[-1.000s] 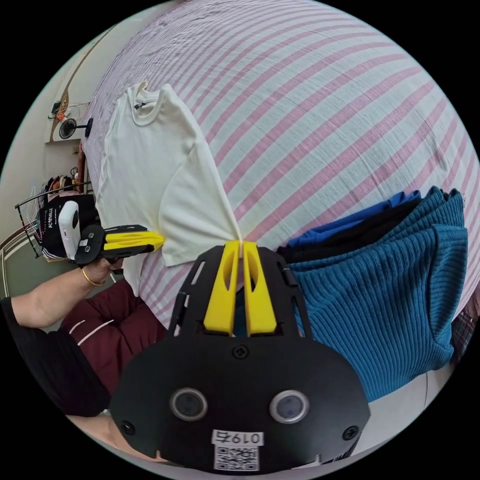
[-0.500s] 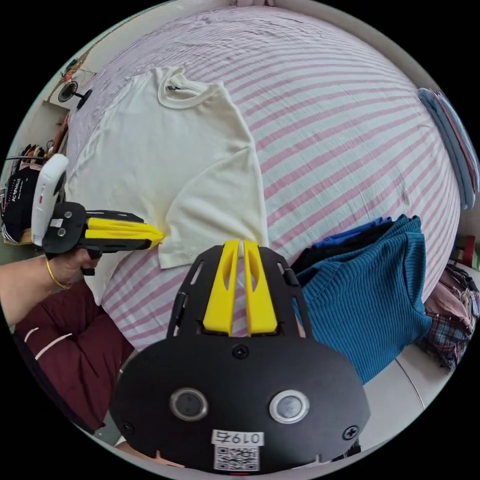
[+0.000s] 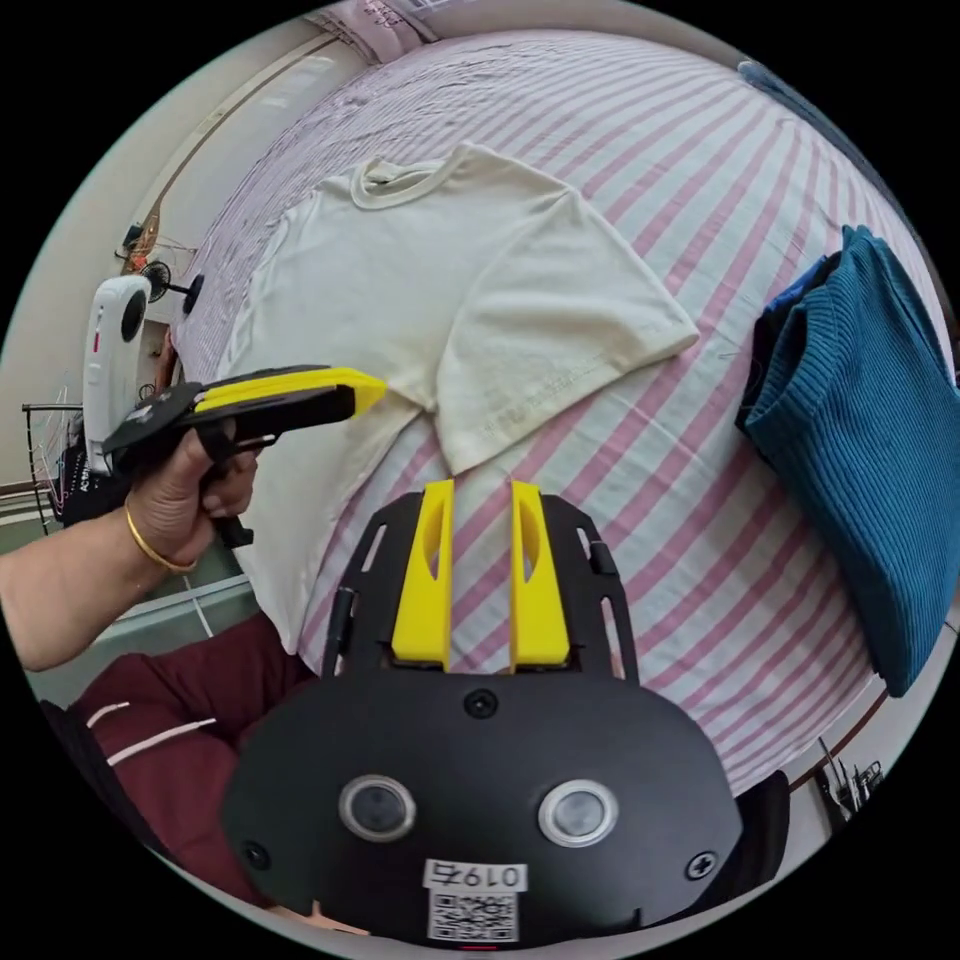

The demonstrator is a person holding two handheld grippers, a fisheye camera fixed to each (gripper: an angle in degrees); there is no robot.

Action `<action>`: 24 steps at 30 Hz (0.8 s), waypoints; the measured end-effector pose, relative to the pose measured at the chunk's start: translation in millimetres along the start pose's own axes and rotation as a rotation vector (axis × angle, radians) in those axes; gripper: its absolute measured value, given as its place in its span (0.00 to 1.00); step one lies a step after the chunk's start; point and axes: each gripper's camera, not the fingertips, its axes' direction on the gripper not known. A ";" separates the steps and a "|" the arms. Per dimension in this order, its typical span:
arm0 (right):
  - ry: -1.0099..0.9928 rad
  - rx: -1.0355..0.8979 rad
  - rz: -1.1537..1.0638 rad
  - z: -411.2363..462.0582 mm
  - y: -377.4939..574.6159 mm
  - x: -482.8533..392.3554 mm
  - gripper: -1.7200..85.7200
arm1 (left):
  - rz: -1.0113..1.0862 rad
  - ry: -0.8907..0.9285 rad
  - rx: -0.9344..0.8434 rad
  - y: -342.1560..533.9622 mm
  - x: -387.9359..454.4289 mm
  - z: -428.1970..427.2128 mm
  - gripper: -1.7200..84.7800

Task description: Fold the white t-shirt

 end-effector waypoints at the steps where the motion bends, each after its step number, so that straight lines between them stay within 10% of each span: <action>1: 0.039 0.022 0.000 2.0 7.4 -9.6 0.12 | 0.013 -0.009 0.010 -2.6 0.5 -5.6 0.03; 10: 0.492 0.170 -0.338 21.9 52.6 -116.8 0.12 | -0.085 0.007 0.000 -12.0 -9.9 -45.9 0.03; 24: 0.618 0.051 -0.528 34.5 85.2 -150.6 0.03 | -0.075 0.037 -0.084 -28.7 -10.0 -117.2 0.03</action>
